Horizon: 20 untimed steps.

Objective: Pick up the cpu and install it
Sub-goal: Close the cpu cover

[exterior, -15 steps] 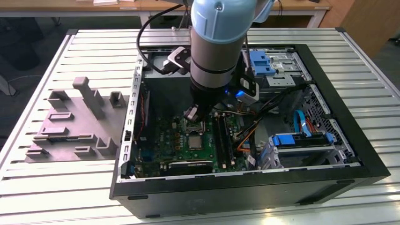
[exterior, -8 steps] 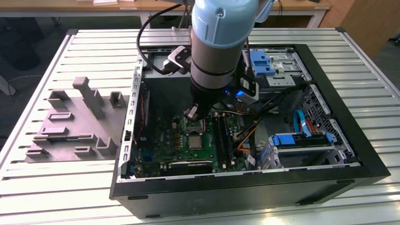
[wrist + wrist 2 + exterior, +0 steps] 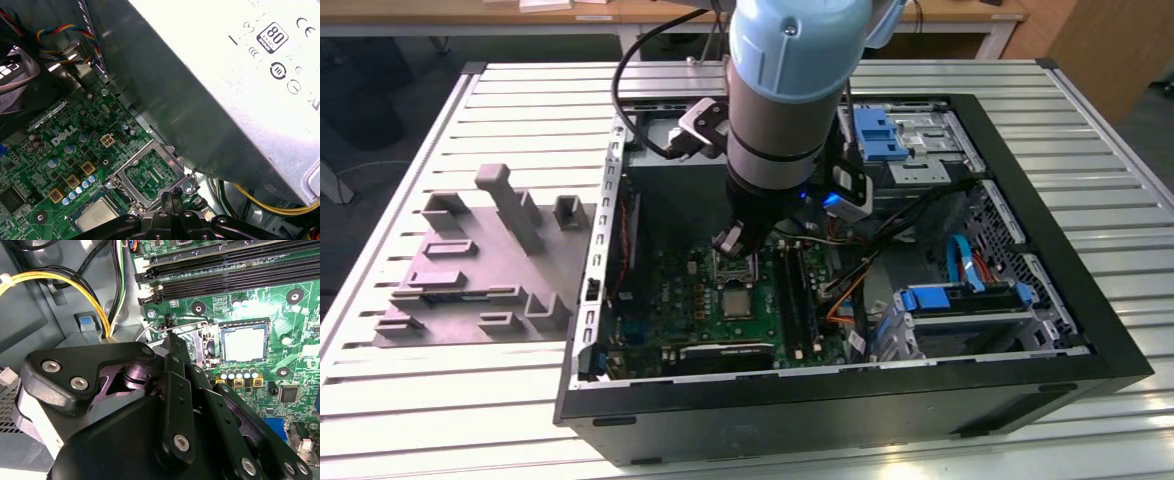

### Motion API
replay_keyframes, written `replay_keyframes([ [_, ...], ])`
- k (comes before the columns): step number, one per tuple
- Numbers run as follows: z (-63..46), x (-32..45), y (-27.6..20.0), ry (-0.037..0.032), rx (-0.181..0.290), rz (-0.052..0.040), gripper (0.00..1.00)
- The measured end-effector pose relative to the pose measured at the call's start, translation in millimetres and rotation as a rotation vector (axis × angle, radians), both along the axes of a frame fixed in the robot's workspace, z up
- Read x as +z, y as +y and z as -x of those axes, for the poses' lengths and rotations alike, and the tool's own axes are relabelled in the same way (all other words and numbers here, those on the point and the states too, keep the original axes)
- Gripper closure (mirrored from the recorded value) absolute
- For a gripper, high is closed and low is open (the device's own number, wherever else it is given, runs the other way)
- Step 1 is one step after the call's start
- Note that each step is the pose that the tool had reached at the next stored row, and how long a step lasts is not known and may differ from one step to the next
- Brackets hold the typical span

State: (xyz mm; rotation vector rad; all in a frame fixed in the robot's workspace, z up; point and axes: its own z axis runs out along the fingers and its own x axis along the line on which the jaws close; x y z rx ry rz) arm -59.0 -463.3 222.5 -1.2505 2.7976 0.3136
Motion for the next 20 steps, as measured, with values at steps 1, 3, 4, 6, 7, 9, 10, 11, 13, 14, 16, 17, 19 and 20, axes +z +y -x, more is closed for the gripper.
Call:
replay_keyframes([
  [1,0.0,0.0,0.0,-0.0001,0.0,0.0,0.89],
  [3,0.0,0.0,0.0,0.0,0.0,0.0,0.89],
  [4,0.0,0.0,0.0,0.0,0.0,-0.0001,0.89],
  [6,0.0,0.1,0.0,0.0001,0.0,-0.0021,0.89],
  [7,0.1,0.0,0.1,0.0,0.0,-0.0044,0.89],
  [9,0.0,-0.3,0.0,-0.0001,0.0,-0.0115,0.89],
  [10,0.0,-0.6,0.0,0.0,0.0,-0.0181,0.89],
  [11,-0.1,-0.8,0.0,-0.0001,0.0,-0.0325,0.89],
  [13,0.0,-1.0,0.0,0.0001,0.0,-0.0682,0.89],
  [14,0.0,-1.5,0.0,-0.0001,0.0,-0.0815,0.89],
  [16,-0.6,-3.4,0.1,-0.0001,0.0,-0.0843,0.89],
  [17,-1.5,-4.1,0.2,0.0,0.0,-0.0841,0.89],
  [19,-3.9,-5.4,0.9,-0.0001,0.0,-0.0842,0.89],
  [20,-5.0,-6.0,1.3,-0.0001,0.0,-0.0842,0.89],
])
